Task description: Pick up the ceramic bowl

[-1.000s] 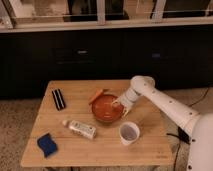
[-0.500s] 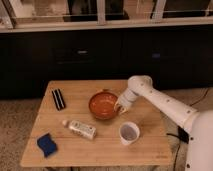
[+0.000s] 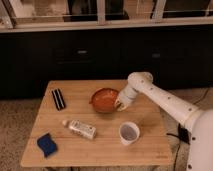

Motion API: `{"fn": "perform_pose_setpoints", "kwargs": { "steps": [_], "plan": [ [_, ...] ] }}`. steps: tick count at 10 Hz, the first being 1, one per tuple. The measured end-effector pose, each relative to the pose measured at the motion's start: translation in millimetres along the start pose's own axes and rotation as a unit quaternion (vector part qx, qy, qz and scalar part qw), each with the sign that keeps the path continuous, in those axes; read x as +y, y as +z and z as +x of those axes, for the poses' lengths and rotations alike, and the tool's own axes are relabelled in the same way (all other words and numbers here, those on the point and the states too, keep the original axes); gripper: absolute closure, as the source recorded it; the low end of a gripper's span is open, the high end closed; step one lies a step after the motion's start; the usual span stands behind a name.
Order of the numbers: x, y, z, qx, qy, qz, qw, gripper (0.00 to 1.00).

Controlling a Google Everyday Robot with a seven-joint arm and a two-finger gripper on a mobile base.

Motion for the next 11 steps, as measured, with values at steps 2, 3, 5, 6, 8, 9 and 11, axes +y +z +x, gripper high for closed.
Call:
{"fn": "perform_pose_setpoints", "kwargs": {
  "steps": [2, 3, 5, 6, 8, 9, 11],
  "plan": [
    [-3.4, -6.9, 0.5, 0.006, -0.001, 0.001, 1.0, 1.0],
    [-4.3, -8.7, 0.8, 0.007, -0.001, 0.002, 1.0, 1.0],
    [-8.3, -17.0, 0.2, 0.009, -0.002, 0.003, 1.0, 1.0],
    [-9.3, -19.5, 0.3, 0.009, -0.002, 0.003, 1.0, 1.0],
    [-10.9, -24.7, 1.2, 0.01, -0.003, 0.003, 0.9999, 1.0],
    [-12.0, -26.9, 1.1, 0.011, -0.003, 0.004, 0.9999, 1.0],
    [-15.4, -31.5, 0.8, 0.011, -0.004, 0.004, 0.9999, 1.0]
  ]
}}
